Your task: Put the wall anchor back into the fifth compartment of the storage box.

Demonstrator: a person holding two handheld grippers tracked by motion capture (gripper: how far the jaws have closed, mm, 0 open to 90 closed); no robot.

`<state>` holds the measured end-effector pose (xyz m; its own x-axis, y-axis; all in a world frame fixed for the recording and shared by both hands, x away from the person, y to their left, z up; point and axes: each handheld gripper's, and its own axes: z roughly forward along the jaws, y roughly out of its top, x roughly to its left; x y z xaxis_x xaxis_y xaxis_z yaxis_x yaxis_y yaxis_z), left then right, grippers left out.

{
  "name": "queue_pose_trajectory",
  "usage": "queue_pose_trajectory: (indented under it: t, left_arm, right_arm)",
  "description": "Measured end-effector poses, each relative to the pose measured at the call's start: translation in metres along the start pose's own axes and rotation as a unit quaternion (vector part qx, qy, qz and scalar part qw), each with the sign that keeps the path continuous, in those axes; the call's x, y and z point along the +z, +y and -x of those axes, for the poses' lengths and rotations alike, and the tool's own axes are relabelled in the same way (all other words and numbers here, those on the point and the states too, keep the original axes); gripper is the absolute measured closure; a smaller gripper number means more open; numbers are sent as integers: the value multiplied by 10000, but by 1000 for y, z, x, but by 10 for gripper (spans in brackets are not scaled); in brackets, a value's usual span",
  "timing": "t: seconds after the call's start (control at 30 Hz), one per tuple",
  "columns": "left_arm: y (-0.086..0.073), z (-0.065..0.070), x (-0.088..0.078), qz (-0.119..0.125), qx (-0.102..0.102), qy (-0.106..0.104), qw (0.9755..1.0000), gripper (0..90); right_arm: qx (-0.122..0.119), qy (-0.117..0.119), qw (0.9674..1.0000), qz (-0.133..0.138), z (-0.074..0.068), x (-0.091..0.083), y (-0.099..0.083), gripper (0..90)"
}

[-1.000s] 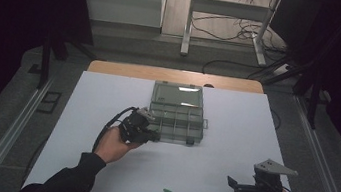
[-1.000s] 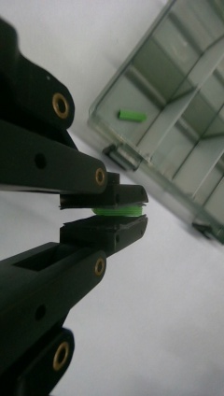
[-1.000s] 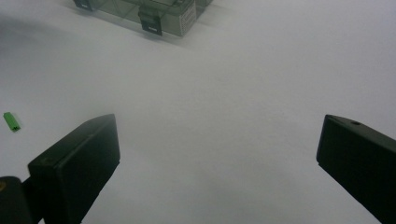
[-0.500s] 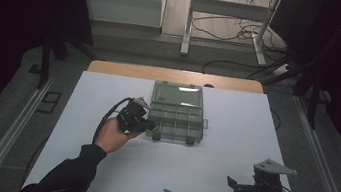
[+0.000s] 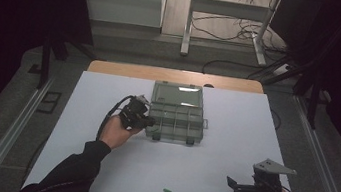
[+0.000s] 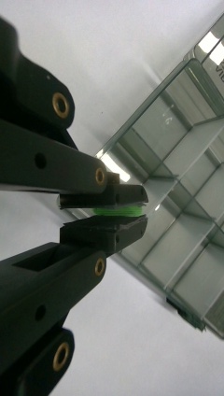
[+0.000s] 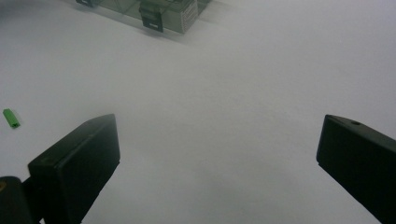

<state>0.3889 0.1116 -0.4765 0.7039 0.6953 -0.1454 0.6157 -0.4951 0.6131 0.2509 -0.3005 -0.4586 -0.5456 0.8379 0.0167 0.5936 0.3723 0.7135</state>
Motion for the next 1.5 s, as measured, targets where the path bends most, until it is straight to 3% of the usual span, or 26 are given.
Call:
queue_pose_trajectory:
  t: [0.53, 0.83, 1.1, 1.23, 1.4, 1.5]
  left_arm:
    - [2, -15, 21, -90, -29, 212, 9997, 834]
    - [4, -14, 12, 27, -6, 222, 9997, 756]
    - [0, -2, 1, 64, 35, -30, 10000, 549]
    - [1, 11, -4, -4, 223, -68, 9997, 425]
    - [-3, 24, -9, 121, 502, -182, 9985, 260]
    - [-7, 30, -12, 130, 524, -254, 9982, 193]
  right_arm:
    - [-9, 0, 10000, -37, 0, 0, 0, 0]
    - [-7, 5, 10000, -6, 0, 0, 0, 0]
    - [-55, 32, 10000, 27, -1, -1, 0, 2]
    - [-66, 44, 10000, 48, -1, -1, 0, 2]
    - [-63, 46, 10000, 62, -1, -1, 0, 2]
    - [-69, 43, 10000, 55, -1, -1, 0, 2]
